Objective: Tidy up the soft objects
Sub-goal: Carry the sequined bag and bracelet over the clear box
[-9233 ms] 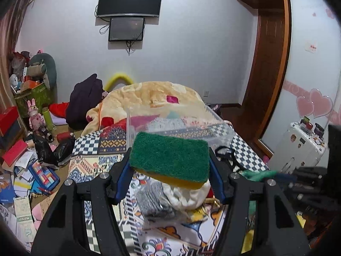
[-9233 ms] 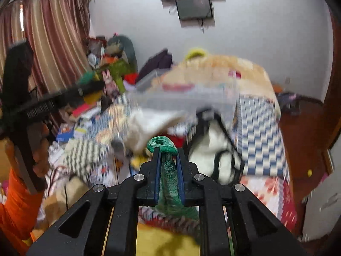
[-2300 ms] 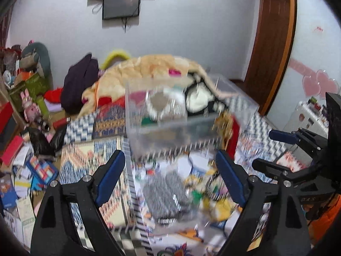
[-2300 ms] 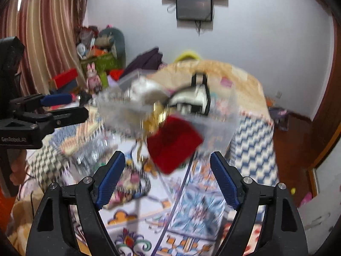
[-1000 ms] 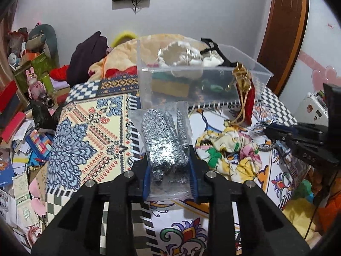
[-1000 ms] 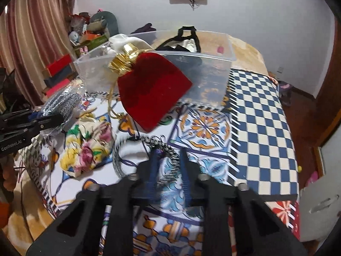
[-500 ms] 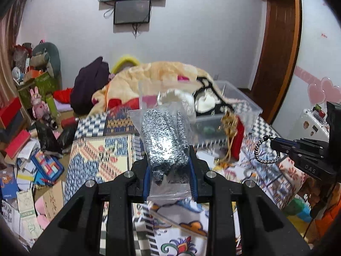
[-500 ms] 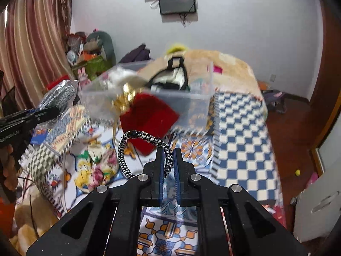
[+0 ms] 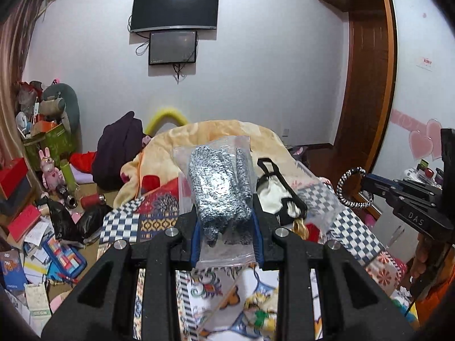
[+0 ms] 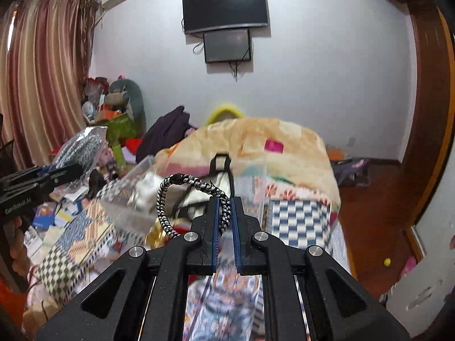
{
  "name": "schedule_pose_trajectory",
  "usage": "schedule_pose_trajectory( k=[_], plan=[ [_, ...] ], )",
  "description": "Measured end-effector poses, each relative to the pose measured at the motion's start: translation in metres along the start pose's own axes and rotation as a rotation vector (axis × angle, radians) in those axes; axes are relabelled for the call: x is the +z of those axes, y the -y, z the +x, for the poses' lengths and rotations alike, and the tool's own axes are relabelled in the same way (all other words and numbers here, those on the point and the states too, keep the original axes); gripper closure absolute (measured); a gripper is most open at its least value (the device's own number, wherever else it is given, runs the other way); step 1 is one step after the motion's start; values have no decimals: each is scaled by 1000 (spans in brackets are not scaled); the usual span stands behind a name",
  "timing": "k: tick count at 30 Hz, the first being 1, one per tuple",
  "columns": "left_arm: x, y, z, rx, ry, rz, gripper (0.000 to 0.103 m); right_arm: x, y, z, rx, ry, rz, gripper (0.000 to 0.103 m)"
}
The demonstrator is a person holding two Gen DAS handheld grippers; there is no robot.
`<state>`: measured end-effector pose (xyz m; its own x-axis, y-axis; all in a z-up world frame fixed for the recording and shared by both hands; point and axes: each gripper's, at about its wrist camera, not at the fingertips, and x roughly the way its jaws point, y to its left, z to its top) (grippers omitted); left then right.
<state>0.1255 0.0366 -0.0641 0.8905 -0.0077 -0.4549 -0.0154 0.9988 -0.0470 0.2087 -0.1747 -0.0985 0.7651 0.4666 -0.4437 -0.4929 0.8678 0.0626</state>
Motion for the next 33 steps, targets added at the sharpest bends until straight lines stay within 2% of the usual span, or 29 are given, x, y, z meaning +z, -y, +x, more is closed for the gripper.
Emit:
schedule_pose_trajectory(
  k=[5,10,20,28,33],
  plan=[
    [9,1,19,8,-10,10,74,10,-2,13,-14,22,6,95],
    [16,-1,44,-27,-41,-32,74,12,0,30,-29,7,12,95],
    [12,11,93,-78,-131,-54,74,3,5,69,-48,-98,24,95],
    [-5,24,123,-38,-214,29,74,-6,2,85,-52,-174,3,95],
    [-9,25,128,-57,-252,28,71,-11,-4,85,-47,-198,-34,95]
  ],
)
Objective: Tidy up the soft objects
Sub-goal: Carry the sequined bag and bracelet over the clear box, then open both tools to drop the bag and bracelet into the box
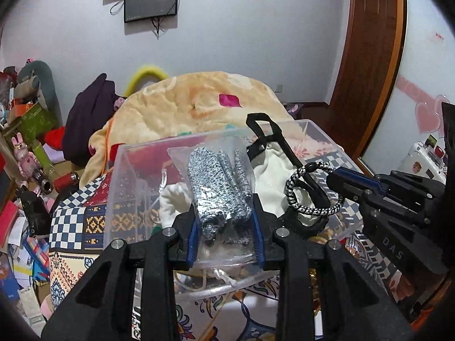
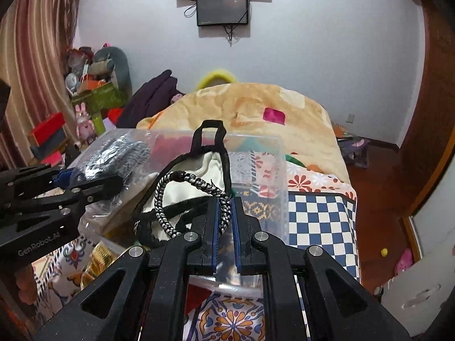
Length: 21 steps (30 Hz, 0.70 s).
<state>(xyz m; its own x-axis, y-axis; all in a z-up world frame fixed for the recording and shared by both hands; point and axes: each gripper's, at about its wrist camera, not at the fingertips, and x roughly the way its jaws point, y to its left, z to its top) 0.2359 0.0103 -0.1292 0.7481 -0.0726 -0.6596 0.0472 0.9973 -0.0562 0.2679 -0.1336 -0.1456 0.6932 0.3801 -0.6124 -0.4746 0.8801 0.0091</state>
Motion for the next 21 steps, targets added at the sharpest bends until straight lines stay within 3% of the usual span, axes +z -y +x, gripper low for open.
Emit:
schedule_pose_trajectory(
  k=[5,9,14,21],
  plan=[
    [1,0,-6,-8,7,-18,56,0,0,-3,13,-19,-12,92],
    [3,0,-21,-23,33,-30,53,0,1,-12,-2,4,-17,62],
    [3,-1,-48,-36,82,-29,46,0,3,-27,2,38,-12,53],
    [-9,2,-89,-45,149,-8,28,-5,2,-52,27,93,-12,22]
  ],
)
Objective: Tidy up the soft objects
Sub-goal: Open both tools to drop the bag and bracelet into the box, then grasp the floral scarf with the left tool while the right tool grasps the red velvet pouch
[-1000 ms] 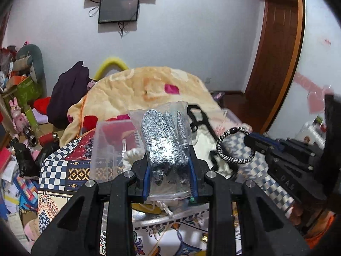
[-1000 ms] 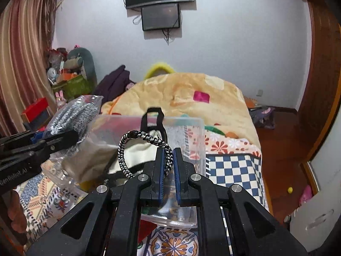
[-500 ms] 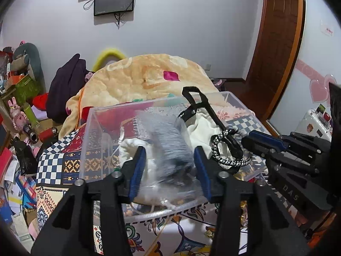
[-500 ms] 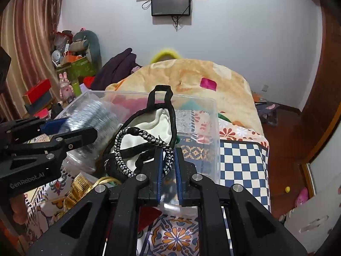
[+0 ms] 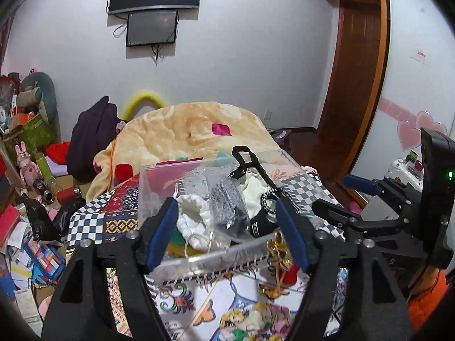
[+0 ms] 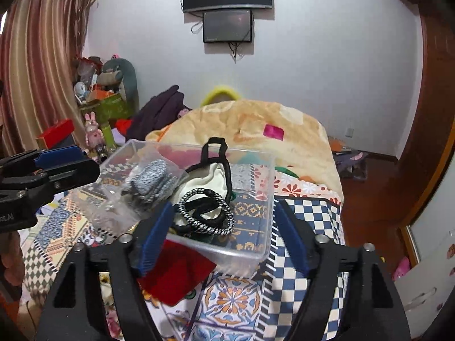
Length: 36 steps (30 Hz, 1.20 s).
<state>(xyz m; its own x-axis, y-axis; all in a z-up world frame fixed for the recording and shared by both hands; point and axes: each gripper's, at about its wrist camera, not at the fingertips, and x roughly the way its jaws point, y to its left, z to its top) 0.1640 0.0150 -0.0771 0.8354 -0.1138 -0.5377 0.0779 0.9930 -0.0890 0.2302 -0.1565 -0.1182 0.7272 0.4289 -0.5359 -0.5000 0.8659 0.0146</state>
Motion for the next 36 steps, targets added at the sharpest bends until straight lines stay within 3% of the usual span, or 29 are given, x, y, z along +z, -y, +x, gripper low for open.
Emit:
schedule_pose_trajectory(
  k=[7,13,18,28,29,36],
  plan=[
    [-32,1,-11,-2,-63,-5,7,-18,-16,-11,5,-13,-63,16],
    [-67,3,2,7,-176,6,7,-37,-22,-12,24,-61,-75,15],
    [-97,6,16,-45,-280,-36,7,-54,-26,2,51,-124,-58,12],
    [-123,31,31,-41,-319,-6,7,-69,-33,20,86,-201,-36,12],
    [-124,30,32,-42,-318,-15,8,-69,-34,21,92,-206,-33,12],
    [-126,16,29,-20,-291,-33,41,-65,-36,38,102,-236,-9,12]
  ],
)
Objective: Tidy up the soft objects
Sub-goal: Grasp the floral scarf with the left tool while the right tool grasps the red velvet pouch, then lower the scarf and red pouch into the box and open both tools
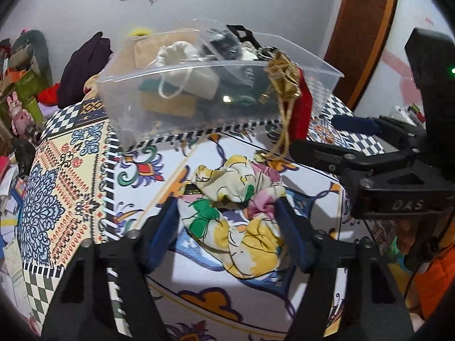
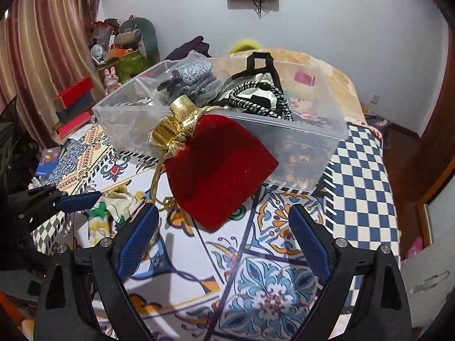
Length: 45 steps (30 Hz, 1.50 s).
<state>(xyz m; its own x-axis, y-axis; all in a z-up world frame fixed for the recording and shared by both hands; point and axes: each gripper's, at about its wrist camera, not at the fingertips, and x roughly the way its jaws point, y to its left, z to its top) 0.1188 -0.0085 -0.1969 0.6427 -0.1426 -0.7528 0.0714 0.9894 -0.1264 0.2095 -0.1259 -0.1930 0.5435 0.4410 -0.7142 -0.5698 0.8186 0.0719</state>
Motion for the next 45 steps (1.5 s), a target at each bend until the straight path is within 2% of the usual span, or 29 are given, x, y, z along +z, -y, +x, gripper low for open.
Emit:
schedule_pose_trajectory(
  k=[7,9,11,13,15,18,23,31,45],
  plan=[
    [5,-20,-3,2,9,-22,70,4,-2,12,8,-14,24,12],
    [7,-27,-5,-4,10,-30,74,5,0,10,14,-4,35,16],
    [6,-30,-8,0,16,-33,78,5,2,10,3,-7,43,29],
    [4,-35,-13,4,26,-33,81,4,6,11,15,-17,61,49],
    [3,-34,-14,8,32,-25,83,1,9,9,30,-7,78,53],
    [4,-29,-14,17,41,-13,86,-1,8,1,28,14,61,69],
    [7,-26,-22,25,70,-19,88,-6,9,-17,28,56,53,86],
    [22,-34,-51,28,152,-39,89,-4,8,-47,33,139,46,93],
    [62,-35,-90,40,302,-30,89,39,6,-87,12,330,34,95]
  ],
)
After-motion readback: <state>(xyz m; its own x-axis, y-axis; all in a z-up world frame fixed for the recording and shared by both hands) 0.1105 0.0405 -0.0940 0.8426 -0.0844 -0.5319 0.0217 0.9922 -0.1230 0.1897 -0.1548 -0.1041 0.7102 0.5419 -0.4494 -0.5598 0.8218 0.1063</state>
